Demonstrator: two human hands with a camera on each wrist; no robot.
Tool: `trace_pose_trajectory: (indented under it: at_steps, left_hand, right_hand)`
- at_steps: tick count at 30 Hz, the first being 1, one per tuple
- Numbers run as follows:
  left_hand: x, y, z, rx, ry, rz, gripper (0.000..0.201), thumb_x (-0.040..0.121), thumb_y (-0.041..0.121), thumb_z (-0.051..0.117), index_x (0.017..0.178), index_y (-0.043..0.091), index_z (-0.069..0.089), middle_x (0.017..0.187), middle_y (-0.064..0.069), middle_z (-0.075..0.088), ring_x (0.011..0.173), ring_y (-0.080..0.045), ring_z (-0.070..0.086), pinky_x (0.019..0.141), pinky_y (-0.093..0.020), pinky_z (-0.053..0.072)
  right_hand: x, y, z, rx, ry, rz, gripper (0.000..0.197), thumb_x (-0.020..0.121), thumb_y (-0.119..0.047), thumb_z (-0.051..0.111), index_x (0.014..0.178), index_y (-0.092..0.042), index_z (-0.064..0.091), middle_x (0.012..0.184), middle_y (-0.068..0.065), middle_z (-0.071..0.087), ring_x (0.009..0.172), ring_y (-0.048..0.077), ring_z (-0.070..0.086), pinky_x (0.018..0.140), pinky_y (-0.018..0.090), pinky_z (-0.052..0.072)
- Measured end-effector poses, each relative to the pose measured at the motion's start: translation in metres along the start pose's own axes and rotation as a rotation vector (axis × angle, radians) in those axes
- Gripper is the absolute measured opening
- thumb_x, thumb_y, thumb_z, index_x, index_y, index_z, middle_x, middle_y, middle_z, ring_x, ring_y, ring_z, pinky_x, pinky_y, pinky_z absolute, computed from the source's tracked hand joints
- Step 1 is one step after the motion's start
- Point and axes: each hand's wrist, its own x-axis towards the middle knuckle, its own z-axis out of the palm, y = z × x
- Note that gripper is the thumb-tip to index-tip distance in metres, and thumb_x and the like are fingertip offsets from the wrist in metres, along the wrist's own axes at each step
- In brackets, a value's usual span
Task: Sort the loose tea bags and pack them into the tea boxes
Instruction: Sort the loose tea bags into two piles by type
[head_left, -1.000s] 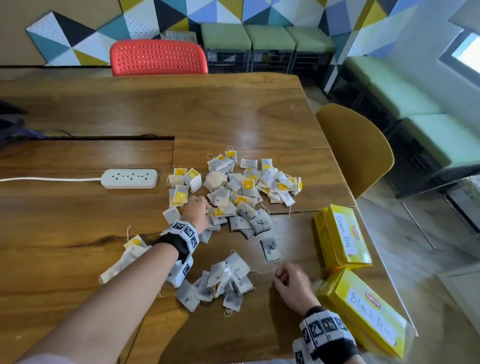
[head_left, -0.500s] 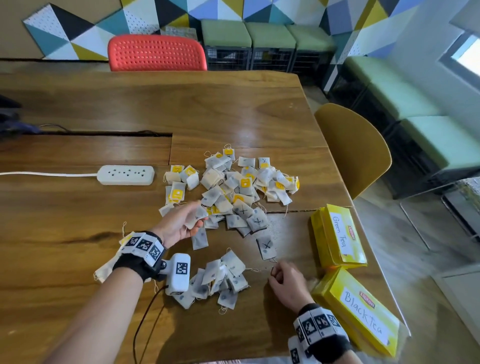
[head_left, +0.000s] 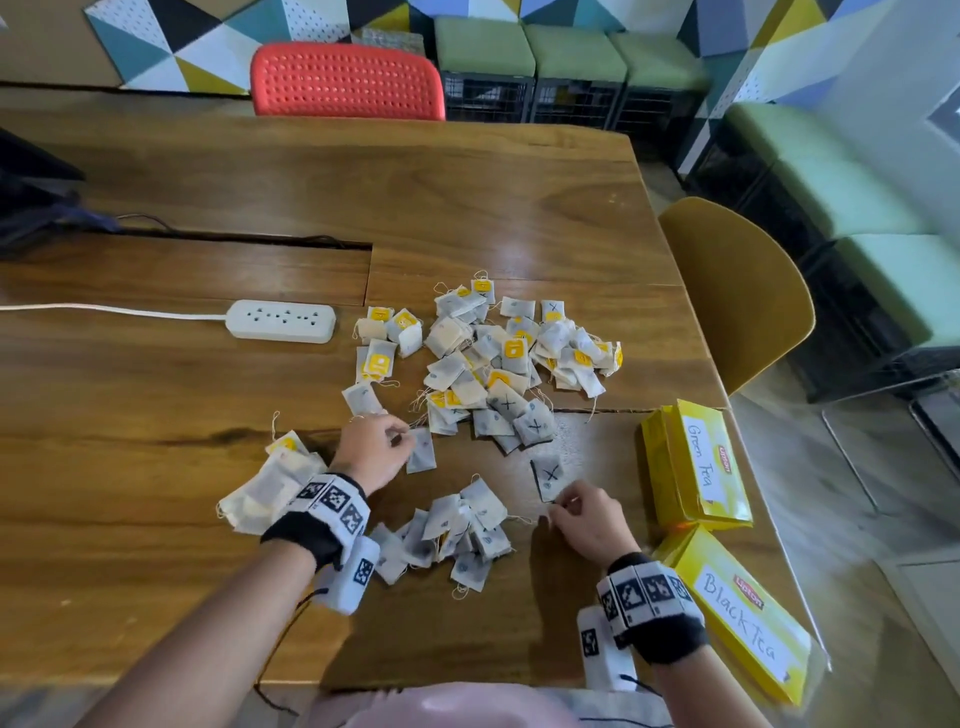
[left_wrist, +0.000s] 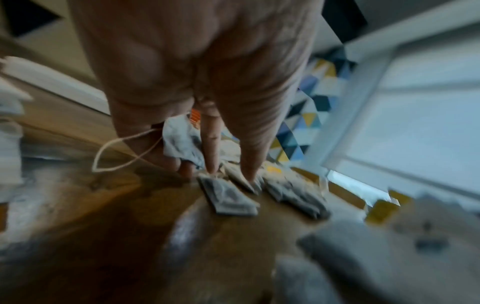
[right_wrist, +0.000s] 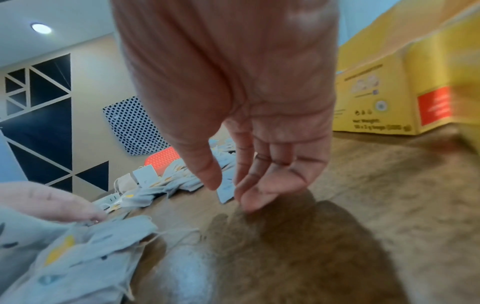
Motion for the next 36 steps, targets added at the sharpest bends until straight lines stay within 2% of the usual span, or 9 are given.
trace_pose_trajectory:
  at_steps: [4,7,11,17,21,23,27,31,36]
  left_hand:
    - [0.001,0.003,0.019,0.203,-0.078,0.009,0.049,0.076,0.04,0.078,0.115,0.016,0.061,0.122,-0.008,0.047,0.117,-0.025,0.049,0.1,-0.034,0.041]
    - [0.003,0.004,0.021,0.237,-0.058,0.055,0.032,0.078,0.034,0.077,0.101,0.016,0.064,0.115,-0.007,0.046,0.109,-0.023,0.051,0.095,-0.031,0.042]
    - [0.002,0.002,0.011,0.176,-0.094,0.047,0.019,0.077,0.027,0.078,0.088,0.014,0.07,0.105,-0.006,0.053,0.098,-0.02,0.055,0.085,-0.027,0.042]
    - [-0.008,-0.009,-0.036,-0.232,-0.078,-0.062,0.015,0.076,0.02,0.08,0.086,0.013,0.071,0.086,0.005,0.07,0.078,-0.007,0.063,0.063,-0.013,0.043]
    - [-0.022,-0.018,-0.073,-0.405,-0.192,-0.073,0.02,0.071,0.016,0.083,0.085,0.015,0.069,0.094,0.003,0.07,0.086,-0.009,0.064,0.075,-0.017,0.05]
    - [-0.028,-0.03,-0.09,-0.417,-0.136,-0.06,0.02,0.074,0.013,0.081,0.091,0.015,0.07,0.1,0.004,0.069,0.094,-0.009,0.062,0.083,-0.019,0.048]
    - [-0.034,-0.053,-0.106,-0.203,-0.057,-0.025,0.026,0.086,0.012,0.069,0.111,0.019,0.068,0.11,0.01,0.06,0.105,-0.005,0.05,0.079,-0.013,0.036]
    - [-0.042,-0.075,-0.099,-0.03,-0.17,-0.081,0.024,0.086,0.013,0.068,0.103,0.029,0.068,0.118,0.01,0.056,0.105,-0.008,0.051,0.077,-0.018,0.04]
    - [-0.046,-0.087,-0.086,0.172,-0.11,-0.038,0.022,0.083,0.026,0.07,0.103,0.034,0.07,0.138,0.002,0.049,0.123,-0.017,0.048,0.098,-0.034,0.039]
  right_hand:
    - [0.01,-0.011,0.001,0.04,0.083,0.069,0.012,0.089,-0.019,0.056,0.101,-0.016,0.055,0.097,0.006,0.064,0.088,0.021,0.06,0.076,0.032,0.053]
    - [0.017,-0.019,0.001,0.012,0.117,0.082,0.022,0.087,-0.019,0.061,0.106,-0.014,0.052,0.11,0.011,0.058,0.091,0.022,0.055,0.076,0.029,0.045]
    - [0.026,-0.031,-0.001,-0.007,0.135,0.096,0.042,0.084,-0.026,0.071,0.12,-0.016,0.052,0.126,0.01,0.043,0.11,0.027,0.053,0.091,0.034,0.046]
    - [0.035,-0.031,0.001,-0.056,0.118,0.072,0.03,0.083,-0.025,0.072,0.107,-0.017,0.055,0.116,0.008,0.049,0.1,0.024,0.054,0.086,0.038,0.05]
    - [0.037,-0.025,0.003,-0.035,0.129,0.055,0.027,0.082,-0.025,0.073,0.101,-0.016,0.056,0.11,0.008,0.055,0.093,0.02,0.053,0.079,0.034,0.048]
    - [0.039,-0.024,0.005,-0.035,0.125,0.05,0.027,0.082,-0.026,0.073,0.1,-0.016,0.056,0.108,0.008,0.056,0.09,0.02,0.054,0.075,0.032,0.047]
    - [0.039,-0.02,0.003,-0.051,0.128,0.036,0.025,0.081,-0.028,0.073,0.094,-0.018,0.055,0.106,0.008,0.057,0.088,0.02,0.053,0.071,0.032,0.044]
    - [0.037,-0.022,0.002,-0.053,0.129,0.029,0.027,0.081,-0.028,0.074,0.099,-0.015,0.057,0.105,0.008,0.057,0.088,0.019,0.052,0.069,0.03,0.041]
    - [0.039,-0.027,-0.004,-0.056,0.079,0.042,0.021,0.081,-0.022,0.074,0.094,-0.013,0.06,0.099,0.006,0.06,0.09,0.02,0.056,0.072,0.031,0.047]
